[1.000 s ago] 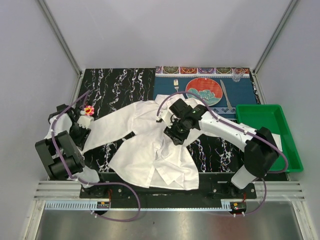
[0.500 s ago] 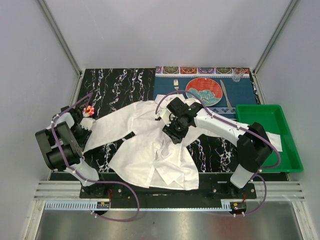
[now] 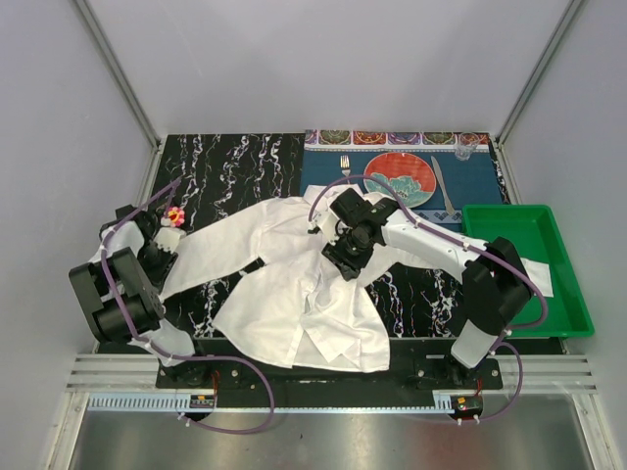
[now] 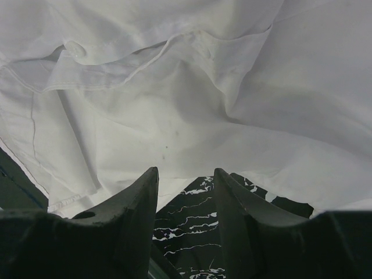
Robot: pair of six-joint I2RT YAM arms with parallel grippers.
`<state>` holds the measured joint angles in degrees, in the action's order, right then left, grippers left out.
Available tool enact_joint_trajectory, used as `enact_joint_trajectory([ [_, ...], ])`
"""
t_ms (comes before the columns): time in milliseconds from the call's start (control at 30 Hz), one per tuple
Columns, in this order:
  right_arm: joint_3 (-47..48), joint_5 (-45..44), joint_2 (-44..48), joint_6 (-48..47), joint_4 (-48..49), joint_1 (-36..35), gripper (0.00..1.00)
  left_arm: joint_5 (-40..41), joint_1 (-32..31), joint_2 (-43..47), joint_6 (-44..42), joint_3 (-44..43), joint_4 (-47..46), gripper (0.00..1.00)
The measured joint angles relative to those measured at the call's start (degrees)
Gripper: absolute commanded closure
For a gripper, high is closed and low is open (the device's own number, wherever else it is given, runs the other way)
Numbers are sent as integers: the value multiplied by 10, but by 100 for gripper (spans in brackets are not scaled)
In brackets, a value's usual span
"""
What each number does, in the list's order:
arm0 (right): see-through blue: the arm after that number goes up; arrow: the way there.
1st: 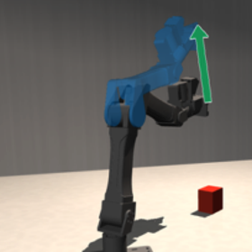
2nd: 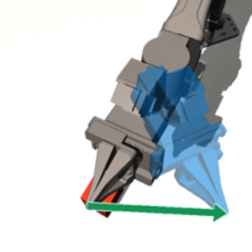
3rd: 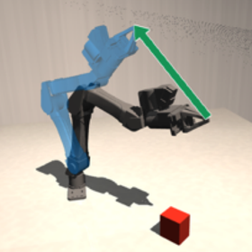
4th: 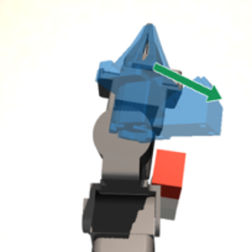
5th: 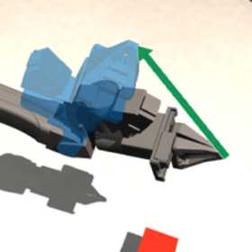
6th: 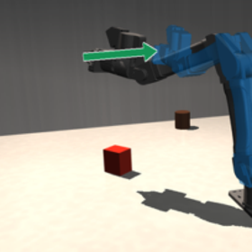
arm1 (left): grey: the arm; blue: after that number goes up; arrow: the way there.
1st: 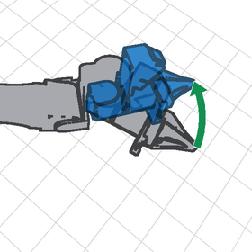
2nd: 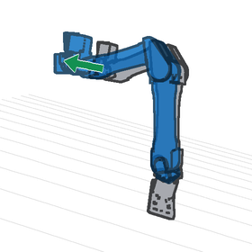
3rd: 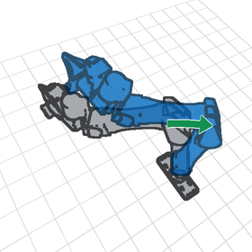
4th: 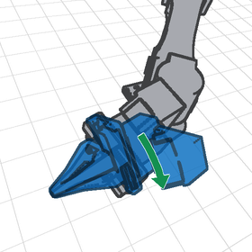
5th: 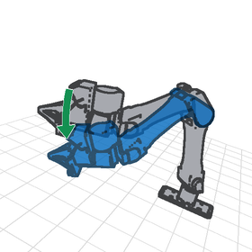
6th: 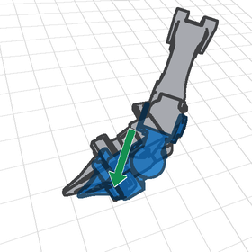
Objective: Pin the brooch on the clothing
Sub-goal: Flatten out the clothes at the center of the board.
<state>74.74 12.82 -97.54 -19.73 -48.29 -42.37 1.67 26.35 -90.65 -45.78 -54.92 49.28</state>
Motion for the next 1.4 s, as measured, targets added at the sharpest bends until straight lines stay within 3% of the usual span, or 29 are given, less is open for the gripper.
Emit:
enact_joint_trajectory([
  [500, 0, -2, 0, -6, -11, 0, 51, 9, -6, -16, -2, 16, -7, 58],
  [833, 2, -3, -1, -9, -14, 0, 50, 17, -6, -34, -6, 21, -16, 50],
  [933, 4, -3, -1, -10, -16, 0, 50, 18, -7, -35, -7, 21, -17, 60],
  [967, 6, -3, -1, -10, -16, 0, 51, 20, -7, -35, -9, 21, -19, 70],
  [1200, 8, -4, -1, -11, -16, 1, 51, 31, -7, -28, -12, 21, -22, 90],
  [1267, 8, -4, -1, -11, -16, 1, 51, 31, -7, -18, -13, 21, -17, 93],
  [1400, 8, -3, -1, -13, -16, 1, 51, 31, -7, 7, -14, 12, 3, 82],
])
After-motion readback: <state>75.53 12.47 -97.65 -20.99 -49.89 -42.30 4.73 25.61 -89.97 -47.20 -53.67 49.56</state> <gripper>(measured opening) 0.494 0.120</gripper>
